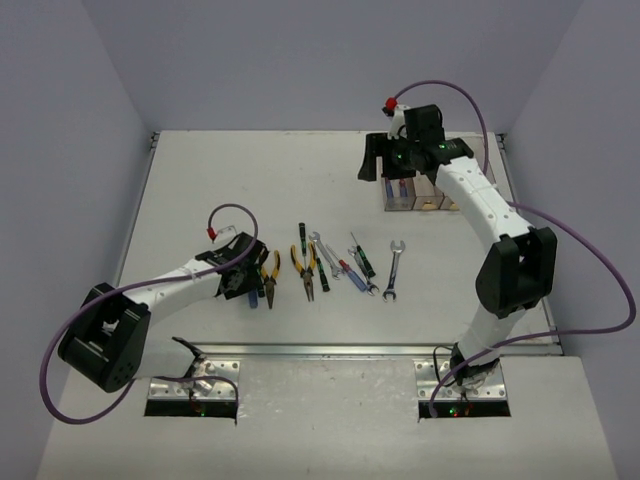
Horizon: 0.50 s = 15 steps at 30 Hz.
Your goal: Sort the tools into containers
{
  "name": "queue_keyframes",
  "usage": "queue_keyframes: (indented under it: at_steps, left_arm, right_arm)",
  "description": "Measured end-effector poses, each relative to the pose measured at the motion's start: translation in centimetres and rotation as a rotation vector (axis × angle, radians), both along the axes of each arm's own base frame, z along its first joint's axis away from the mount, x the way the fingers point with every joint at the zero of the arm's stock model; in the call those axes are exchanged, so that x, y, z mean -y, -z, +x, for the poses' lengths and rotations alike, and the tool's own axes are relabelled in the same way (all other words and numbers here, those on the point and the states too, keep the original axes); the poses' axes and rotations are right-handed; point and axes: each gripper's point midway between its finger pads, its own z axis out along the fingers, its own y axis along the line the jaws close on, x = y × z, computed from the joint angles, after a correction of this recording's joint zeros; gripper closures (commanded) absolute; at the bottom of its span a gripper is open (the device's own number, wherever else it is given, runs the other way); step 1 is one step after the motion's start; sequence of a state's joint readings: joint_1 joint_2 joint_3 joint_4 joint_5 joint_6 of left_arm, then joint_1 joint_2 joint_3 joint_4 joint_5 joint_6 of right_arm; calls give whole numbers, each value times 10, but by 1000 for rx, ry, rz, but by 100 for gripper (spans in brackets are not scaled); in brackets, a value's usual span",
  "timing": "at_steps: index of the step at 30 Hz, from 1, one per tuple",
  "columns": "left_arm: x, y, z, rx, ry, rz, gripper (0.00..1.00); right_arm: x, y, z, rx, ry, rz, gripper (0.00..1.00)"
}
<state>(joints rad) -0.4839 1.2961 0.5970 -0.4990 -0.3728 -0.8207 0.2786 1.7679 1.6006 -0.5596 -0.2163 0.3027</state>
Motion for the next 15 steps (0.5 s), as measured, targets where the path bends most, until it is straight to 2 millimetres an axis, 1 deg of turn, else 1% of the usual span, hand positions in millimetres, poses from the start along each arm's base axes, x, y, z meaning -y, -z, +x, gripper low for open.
queue_keyframes:
  at_steps: [4,7,9,12,15]
  left_arm:
    - [-1,6,-8,-25,6,-4,55]
    - [-1,7,-10,-23,7,-8,56]
    - [-1,5,-9,-12,6,-12,57]
    - [-1,5,-8,-9,7,-12,62]
    - [-1,13,-9,-28,6,-4,66]
  right_arm:
    - [-6,-1,-2,4,-15,4,24]
    - [-10,-1,-3,3,-24,5,24]
    - [-12,-1,-4,2,-31,7,24]
    - [-16,-1,-6,0,-44,14,24]
    - [-18,-1,-8,-2,-52,18,24]
